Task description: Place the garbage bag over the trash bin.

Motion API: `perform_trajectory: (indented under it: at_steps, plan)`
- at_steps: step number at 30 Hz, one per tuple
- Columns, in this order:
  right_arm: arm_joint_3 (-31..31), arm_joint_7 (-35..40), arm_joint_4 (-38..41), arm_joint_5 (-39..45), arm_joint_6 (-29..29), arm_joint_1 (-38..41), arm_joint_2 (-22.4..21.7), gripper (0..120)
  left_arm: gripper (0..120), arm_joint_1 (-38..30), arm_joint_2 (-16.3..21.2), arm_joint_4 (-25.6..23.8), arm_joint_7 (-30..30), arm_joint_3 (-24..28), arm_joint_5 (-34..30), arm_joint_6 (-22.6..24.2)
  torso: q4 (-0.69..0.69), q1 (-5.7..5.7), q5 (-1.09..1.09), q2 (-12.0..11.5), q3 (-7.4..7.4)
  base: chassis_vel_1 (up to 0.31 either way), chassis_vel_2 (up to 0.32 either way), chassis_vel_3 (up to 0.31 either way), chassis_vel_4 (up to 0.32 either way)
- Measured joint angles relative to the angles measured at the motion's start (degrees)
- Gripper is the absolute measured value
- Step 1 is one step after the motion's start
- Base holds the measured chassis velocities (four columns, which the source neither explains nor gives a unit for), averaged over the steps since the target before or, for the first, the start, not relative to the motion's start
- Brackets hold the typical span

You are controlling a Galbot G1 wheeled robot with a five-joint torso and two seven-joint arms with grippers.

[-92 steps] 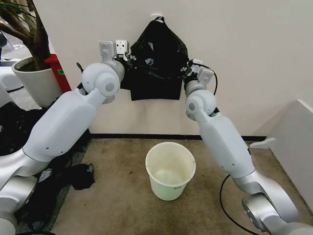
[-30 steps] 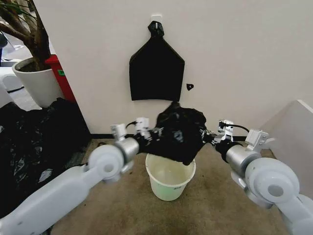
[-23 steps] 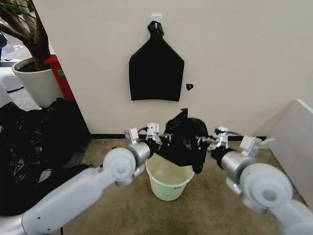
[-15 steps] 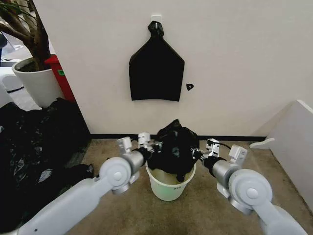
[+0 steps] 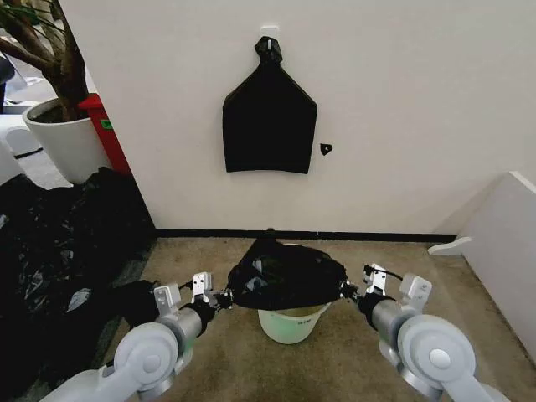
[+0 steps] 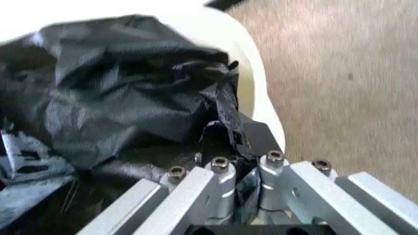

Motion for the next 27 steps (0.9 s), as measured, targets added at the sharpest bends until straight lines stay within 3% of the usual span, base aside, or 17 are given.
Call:
perform_trajectory:
  at_steps: [8,11,17,21,27]
  plan:
    - [-0.9,1.97,0.01,-0.45,-0.84,-2.65,2.66,0,0,2.61,-0.56,1.4,0.91,0.06,2.59,-0.05,0.02,0.0,0.0,0.0,0.0,0.0,0.0,0.0,0.0]
    - [-1.12,1.31,-3.91,-2.38,-0.97,-2.48,4.11,0,0,2.35,-0.96,3.98,2.37,0.63,4.35,-0.07,0.03,0.0,0.01,0.0,0.01,0.0,0.0,0.0,0.0]
    - [-1.01,-0.52,-8.29,-5.31,-0.69,-2.39,5.33,0,0,-0.35,-3.37,7.99,3.89,3.24,6.94,-0.29,0.03,0.0,0.01,0.0,0.01,0.0,0.0,0.0,0.0]
    - [-0.03,-4.29,-10.9,-7.48,0.37,-2.11,5.64,0,0,-6.64,-6.99,11.2,4.0,8.25,8.13,-0.72,0.01,0.0,0.01,0.0,0.01,0.0,0.0,0.0,0.0]
    - [-0.04,-9.16,-13.05,-10.38,0.53,-1.21,6.26,0,0,-8.33,-7.97,13.48,4.27,9.54,8.87,-1.28,0.03,0.0,0.01,0.0,0.01,0.0,0.0,0.0,0.0]
